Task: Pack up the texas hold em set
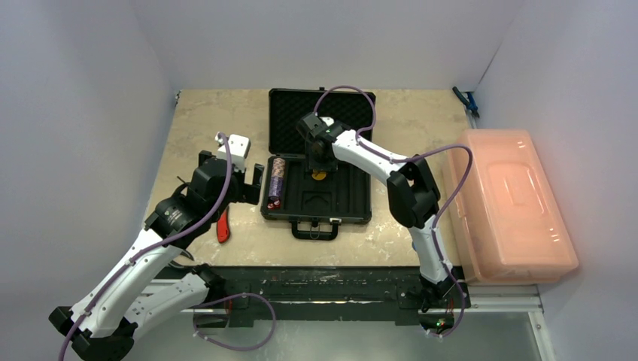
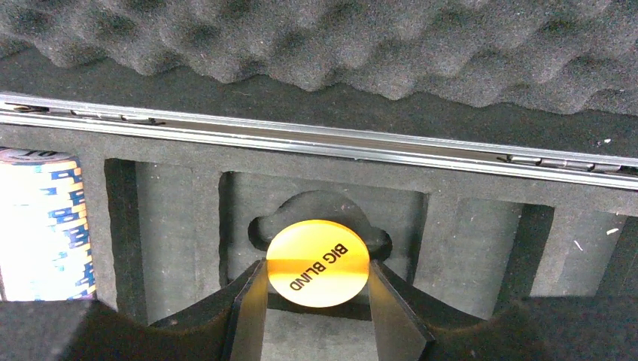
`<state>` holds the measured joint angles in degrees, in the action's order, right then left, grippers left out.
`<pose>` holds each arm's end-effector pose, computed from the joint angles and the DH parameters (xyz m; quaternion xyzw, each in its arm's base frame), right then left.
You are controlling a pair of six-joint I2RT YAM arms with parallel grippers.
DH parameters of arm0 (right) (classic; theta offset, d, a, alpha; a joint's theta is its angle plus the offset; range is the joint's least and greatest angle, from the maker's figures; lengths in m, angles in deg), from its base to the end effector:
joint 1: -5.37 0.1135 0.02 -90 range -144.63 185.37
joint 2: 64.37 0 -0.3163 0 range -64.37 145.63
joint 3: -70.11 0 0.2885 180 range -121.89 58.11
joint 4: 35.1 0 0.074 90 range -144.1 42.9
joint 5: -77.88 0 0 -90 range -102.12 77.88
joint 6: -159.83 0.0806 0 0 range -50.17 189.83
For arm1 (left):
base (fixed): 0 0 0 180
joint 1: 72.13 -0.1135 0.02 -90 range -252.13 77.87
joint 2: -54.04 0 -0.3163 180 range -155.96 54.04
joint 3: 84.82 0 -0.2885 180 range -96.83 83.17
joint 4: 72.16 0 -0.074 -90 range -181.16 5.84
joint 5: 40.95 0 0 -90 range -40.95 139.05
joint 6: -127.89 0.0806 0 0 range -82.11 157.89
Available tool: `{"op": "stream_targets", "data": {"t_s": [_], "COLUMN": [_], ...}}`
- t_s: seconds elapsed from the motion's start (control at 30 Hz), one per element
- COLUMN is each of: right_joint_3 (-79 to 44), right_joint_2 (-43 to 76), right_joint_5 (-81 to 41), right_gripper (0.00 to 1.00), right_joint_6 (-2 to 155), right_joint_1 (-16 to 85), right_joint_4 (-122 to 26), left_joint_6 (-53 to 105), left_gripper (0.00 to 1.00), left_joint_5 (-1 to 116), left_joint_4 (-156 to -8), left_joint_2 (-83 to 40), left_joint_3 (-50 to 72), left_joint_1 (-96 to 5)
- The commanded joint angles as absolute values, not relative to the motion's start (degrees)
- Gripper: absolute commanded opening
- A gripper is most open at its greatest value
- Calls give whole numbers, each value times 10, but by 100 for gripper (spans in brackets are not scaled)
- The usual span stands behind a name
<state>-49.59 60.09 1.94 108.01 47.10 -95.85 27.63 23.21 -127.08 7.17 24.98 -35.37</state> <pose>0.4232 0.3512 0.2119 -0.0041 0.9702 0.0435 0.2382 0.1760 -0.0877 0.3818 0.0888 0.8531 -0.0107 0.5140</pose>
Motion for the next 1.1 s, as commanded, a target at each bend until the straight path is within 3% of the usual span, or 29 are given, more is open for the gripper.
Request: {"op": "stream_targets", "data": {"t_s": [0.0, 1.07], "right_joint_3": [-518, -531], "right_joint_2": [605, 633], "right_joint_5": [32, 86], "right_gripper": [33, 37], "right_joint_6": [1072, 1074], "right_joint_1": [473, 473], "right_joint_4": [-947, -938], "left_joint_6": [285, 287], "left_gripper": [98, 97], "left_joint_5": [236, 241], "left_joint_4": [-1252, -1254], "left_joint_2": [72, 60], "left_joint_3": [253, 253], "left_joint_1": [-357, -357]}}
